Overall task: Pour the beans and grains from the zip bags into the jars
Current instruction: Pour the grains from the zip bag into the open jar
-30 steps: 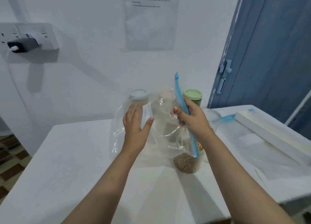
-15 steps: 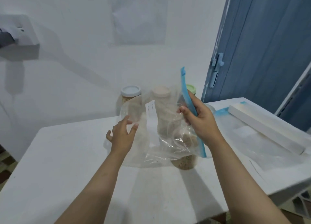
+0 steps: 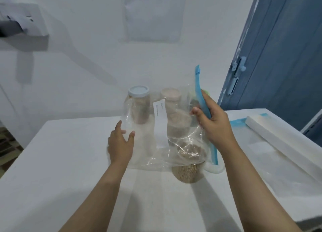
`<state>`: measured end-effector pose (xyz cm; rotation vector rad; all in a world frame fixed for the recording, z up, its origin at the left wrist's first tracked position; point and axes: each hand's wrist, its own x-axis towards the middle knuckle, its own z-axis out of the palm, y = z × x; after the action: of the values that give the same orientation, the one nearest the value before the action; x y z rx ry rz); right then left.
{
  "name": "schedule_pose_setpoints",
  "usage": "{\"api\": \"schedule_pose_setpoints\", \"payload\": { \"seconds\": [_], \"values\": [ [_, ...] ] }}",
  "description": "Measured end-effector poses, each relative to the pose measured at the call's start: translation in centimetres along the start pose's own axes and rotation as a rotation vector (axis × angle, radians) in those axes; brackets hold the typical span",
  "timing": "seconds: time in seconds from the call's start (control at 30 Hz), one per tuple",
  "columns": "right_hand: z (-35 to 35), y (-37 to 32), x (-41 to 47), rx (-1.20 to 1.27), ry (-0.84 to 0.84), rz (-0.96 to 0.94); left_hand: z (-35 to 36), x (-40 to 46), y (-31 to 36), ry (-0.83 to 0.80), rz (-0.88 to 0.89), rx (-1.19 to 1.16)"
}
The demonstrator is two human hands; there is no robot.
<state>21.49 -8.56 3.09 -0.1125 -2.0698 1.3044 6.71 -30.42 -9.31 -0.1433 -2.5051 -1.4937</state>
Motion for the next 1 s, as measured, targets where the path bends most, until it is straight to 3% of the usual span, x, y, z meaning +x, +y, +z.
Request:
{"api": "schedule_pose_setpoints", "payload": {
  "seconds": [0.17,0.43,0.67,0.77,0.87,1.0],
  "values": [
    [-0.1,-0.9,1.7,-0.053,0.032,-0.071,-1.1,0.7,2.4,0.145,0.028,-0.196],
    [0.3,-0.9,2.9,0.171,0.122,0.038,-5.9,4.9,8.4,0.331,0.27,-0.333],
    [0.7,0.6,1.9,0.305,0.12,0.178,-9.1,6.5,12.1,0.252,0.493,-0.355],
    [0.4,1.1,0.9,0.24,0.144,0.204,-9.3,6.0,12.5,0.197,0.563,-0.349],
    [-0.1,2.3,0.0,0.145,0.027,0.304,-9.2,5.6,12.4,0.163,0.589,-0.358],
    [-0.9,4.5,-1.7,-0.098,-0.277,0.435,-9.1,5.4,12.1,0.173,0.549,-0.372]
  ]
}}
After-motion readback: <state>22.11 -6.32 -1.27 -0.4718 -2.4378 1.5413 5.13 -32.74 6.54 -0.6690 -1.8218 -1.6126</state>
